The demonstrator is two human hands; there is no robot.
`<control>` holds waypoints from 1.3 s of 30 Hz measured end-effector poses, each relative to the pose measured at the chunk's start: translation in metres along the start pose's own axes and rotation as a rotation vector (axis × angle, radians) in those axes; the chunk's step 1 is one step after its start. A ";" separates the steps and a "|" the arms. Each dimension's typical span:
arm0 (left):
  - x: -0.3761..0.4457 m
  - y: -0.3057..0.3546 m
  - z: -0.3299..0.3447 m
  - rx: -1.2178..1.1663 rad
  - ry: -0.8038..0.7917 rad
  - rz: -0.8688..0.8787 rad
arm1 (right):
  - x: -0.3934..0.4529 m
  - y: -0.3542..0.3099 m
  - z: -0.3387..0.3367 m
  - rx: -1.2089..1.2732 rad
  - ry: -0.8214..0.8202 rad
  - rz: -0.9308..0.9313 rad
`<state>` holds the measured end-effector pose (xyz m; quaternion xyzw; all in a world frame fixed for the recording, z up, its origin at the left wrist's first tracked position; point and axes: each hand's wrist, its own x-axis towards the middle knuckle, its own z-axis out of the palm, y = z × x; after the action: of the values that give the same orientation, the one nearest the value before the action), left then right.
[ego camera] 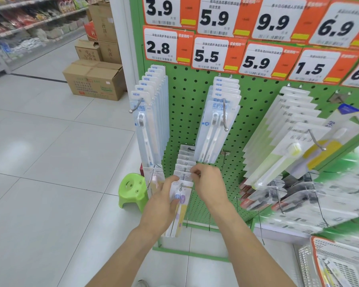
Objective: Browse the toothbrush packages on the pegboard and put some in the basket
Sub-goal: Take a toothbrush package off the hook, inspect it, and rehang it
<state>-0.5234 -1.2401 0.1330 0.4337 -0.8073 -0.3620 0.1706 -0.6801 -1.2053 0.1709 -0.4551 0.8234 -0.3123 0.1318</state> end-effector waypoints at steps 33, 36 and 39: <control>0.045 0.024 -0.014 0.107 0.143 0.012 | 0.005 0.001 -0.004 0.053 -0.025 0.005; 0.047 0.023 -0.015 0.085 0.186 -0.001 | 0.005 0.001 -0.003 0.063 -0.022 -0.003; 0.045 0.025 -0.015 0.062 0.201 0.003 | 0.004 0.001 -0.004 0.074 -0.017 -0.017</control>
<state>-0.5547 -1.2750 0.1592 0.4716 -0.7978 -0.2910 0.2377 -0.6853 -1.2068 0.1733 -0.4596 0.8061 -0.3400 0.1528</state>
